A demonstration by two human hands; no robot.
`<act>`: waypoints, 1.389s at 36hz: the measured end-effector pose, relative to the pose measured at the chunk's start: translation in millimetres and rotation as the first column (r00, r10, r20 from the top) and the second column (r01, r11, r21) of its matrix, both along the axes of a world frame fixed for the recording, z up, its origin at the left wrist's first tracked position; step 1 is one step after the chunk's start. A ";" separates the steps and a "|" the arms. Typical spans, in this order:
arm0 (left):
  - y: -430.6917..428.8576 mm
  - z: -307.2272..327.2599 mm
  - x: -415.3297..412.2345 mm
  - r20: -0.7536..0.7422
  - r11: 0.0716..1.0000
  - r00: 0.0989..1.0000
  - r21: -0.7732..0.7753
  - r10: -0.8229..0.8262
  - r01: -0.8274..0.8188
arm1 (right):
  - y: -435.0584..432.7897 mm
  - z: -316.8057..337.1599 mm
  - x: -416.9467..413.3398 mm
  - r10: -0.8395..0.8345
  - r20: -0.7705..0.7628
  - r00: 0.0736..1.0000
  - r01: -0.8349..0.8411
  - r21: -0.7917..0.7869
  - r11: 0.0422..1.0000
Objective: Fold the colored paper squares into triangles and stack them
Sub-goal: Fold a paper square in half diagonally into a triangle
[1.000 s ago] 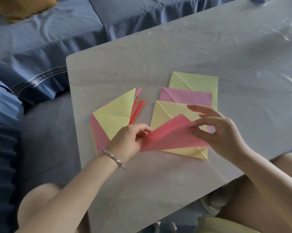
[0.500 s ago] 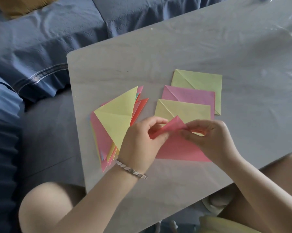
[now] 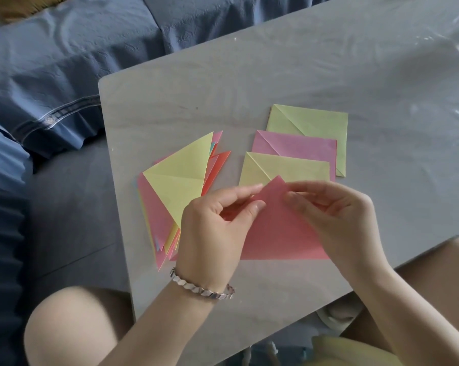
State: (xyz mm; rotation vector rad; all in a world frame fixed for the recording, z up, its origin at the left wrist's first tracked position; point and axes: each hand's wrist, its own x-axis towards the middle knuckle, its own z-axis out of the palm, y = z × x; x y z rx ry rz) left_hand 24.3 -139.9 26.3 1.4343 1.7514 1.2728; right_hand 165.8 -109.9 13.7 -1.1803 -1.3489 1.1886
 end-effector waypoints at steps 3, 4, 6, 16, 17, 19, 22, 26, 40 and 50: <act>-1.1 1.7 0.5 0.003 1.000 1.000 -0.007 -0.003 0.003 | -1.5 0.7 0.2 -0.007 -0.005 1.000 0.007 -0.001 1.000; -1.4 2.2 0.7 0.001 1.000 1.000 -0.008 -0.005 0.005 | -1.6 0.8 -0.1 -0.009 -0.006 1.000 0.009 -0.006 1.000; -1.9 2.6 1.2 -0.004 1.000 1.000 -0.006 -0.003 0.003 | -1.6 0.8 -0.9 -0.011 -0.015 1.000 0.010 -0.016 1.000; -4.7 0.1 -0.4 -0.040 1.000 0.999 0.010 0.002 -0.002 | -5.3 0.4 -2.9 -0.008 -0.012 1.000 0.008 -0.013 1.000; -5.1 0.2 -0.8 -0.043 1.000 0.999 0.011 0.001 -0.001 | -5.5 0.6 -3.0 -0.009 -0.014 1.000 0.009 -0.013 1.000; -5.9 0.6 -1.5 -0.044 1.000 0.999 0.014 -0.002 0.002 | -5.7 0.9 -3.5 -0.008 -0.011 1.000 0.008 -0.012 1.000; -7.4 1.2 -1.4 -0.021 1.000 1.000 0.012 -0.010 0.010 | -5.5 0.1 -3.5 -0.003 0.017 1.000 0.003 -0.006 1.000; -9.0 0.9 -1.1 0.011 1.000 1.000 -0.004 -0.010 0.010 | -4.1 -0.6 -2.4 0.010 0.042 0.999 -0.010 -0.013 1.000; -10.0 -0.9 -2.7 0.035 0.995 0.999 -0.093 0.030 -0.026 | -0.3 0.4 2.9 0.099 0.140 0.985 -0.094 -0.041 0.995; -2.8 -4.3 -0.1 -0.012 0.986 0.999 -0.160 -0.045 0.043 | 5.4 -1.7 8.5 0.264 0.371 0.890 -0.296 0.031 0.955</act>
